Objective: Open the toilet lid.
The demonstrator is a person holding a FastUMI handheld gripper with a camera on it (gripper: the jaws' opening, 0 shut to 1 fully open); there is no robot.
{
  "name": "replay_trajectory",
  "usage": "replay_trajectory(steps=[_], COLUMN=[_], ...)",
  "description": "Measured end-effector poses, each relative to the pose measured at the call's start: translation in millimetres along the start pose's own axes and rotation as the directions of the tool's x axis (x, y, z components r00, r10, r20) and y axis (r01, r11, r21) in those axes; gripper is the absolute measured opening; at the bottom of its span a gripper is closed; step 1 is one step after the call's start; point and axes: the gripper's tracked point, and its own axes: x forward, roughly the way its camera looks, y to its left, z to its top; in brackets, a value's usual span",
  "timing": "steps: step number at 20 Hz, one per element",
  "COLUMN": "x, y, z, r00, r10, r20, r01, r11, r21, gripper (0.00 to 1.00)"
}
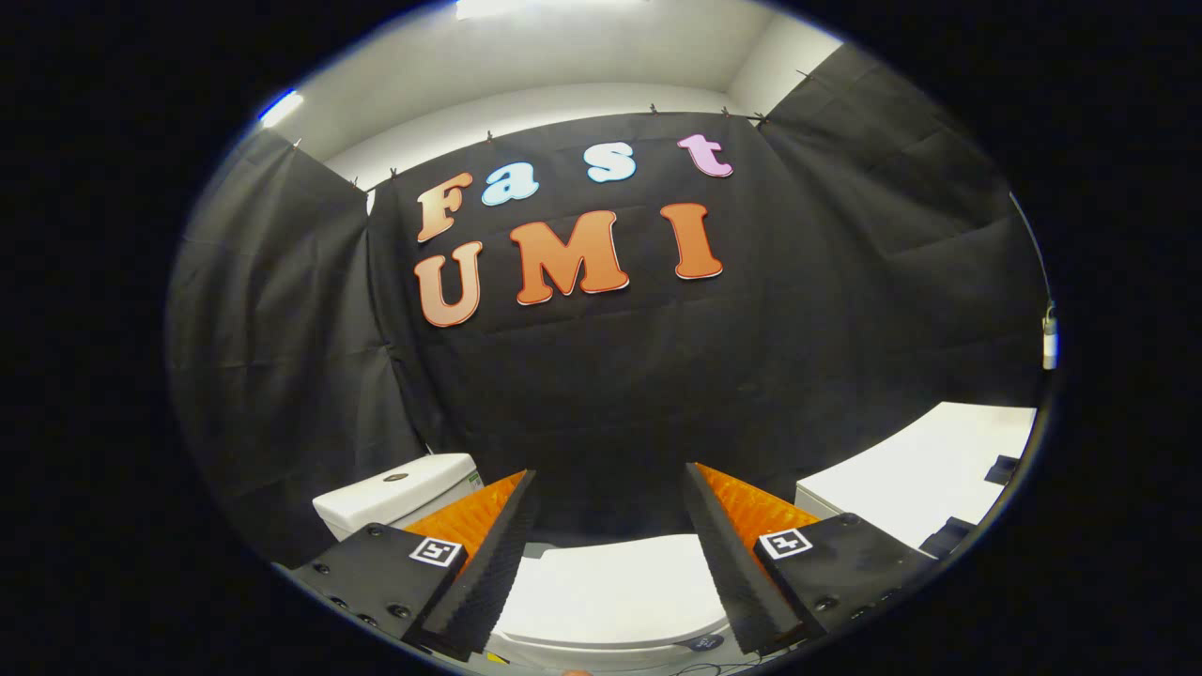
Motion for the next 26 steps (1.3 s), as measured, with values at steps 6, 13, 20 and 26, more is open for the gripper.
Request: replay_trajectory(steps=[6,13,20,26], x=[12,3,-4,-17], y=[-48,-89,-118,-136], z=[-61,-148,-223,-279], r00=[0.996,0.985,0.968,0.948], r10=[-0.077,-0.135,-0.185,-0.233], r20=[-0.034,-0.107,-0.17,-0.216], r01=[0.081,0.161,0.241,0.313], r11=[0.989,0.943,0.874,0.802], r21=[0.125,0.292,0.422,0.509], gripper=[0.99,0.99,0.99,0.99])
